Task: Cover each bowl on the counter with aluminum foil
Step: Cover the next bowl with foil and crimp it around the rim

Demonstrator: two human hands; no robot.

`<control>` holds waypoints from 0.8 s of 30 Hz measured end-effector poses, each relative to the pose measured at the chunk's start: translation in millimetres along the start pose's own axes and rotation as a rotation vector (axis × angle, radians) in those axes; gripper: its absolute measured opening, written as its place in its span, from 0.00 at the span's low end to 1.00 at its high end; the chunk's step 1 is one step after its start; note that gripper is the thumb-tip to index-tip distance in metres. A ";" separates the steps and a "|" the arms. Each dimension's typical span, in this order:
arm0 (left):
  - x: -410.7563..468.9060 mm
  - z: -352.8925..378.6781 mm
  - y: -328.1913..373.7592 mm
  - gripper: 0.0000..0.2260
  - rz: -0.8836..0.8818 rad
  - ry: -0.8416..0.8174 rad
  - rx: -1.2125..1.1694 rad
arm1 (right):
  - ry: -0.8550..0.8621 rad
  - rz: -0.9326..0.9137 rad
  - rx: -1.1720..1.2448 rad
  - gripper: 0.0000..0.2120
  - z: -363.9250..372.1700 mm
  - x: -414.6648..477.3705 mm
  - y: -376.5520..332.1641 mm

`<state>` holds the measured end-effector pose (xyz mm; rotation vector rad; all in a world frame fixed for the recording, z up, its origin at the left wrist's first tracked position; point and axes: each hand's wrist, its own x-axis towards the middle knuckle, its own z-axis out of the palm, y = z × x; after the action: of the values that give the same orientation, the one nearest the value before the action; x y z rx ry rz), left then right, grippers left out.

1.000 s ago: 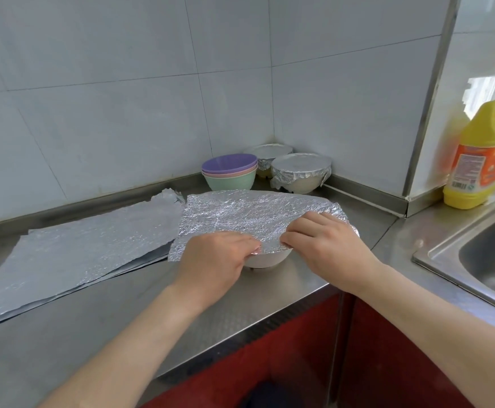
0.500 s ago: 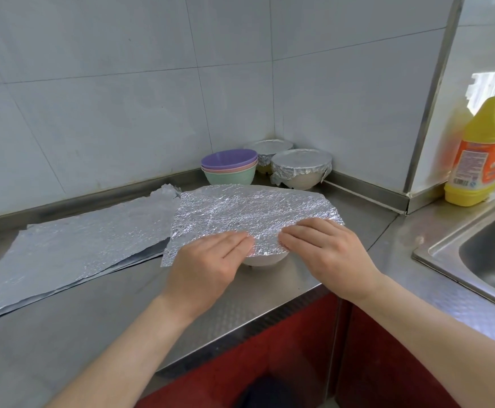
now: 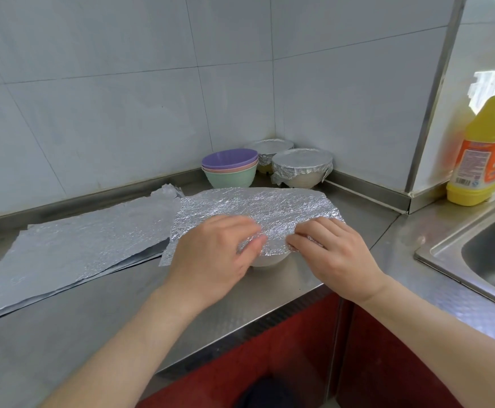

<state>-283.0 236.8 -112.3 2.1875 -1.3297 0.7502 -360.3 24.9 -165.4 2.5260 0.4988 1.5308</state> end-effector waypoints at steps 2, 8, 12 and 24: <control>11.9 3.6 0.5 0.15 -0.029 -0.147 -0.015 | 0.000 -0.006 -0.010 0.05 -0.3 1.2 -1.3; 9.0 21.6 -11.0 0.18 -0.040 -0.372 -0.030 | -0.101 0.004 0.031 0.03 -9.2 5.8 -0.4; 5.9 21.2 -12.2 0.17 -0.026 -0.284 -0.074 | -0.218 0.114 0.214 0.17 -24.6 13.1 -2.9; 5.3 21.7 -20.0 0.04 -0.200 -0.029 -0.354 | -0.455 0.363 0.509 0.02 -12.2 58.3 2.8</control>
<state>-258.4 227.9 -127.0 2.0111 -1.1352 0.3752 -345.7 42.3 -110.3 3.3847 0.4146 0.9255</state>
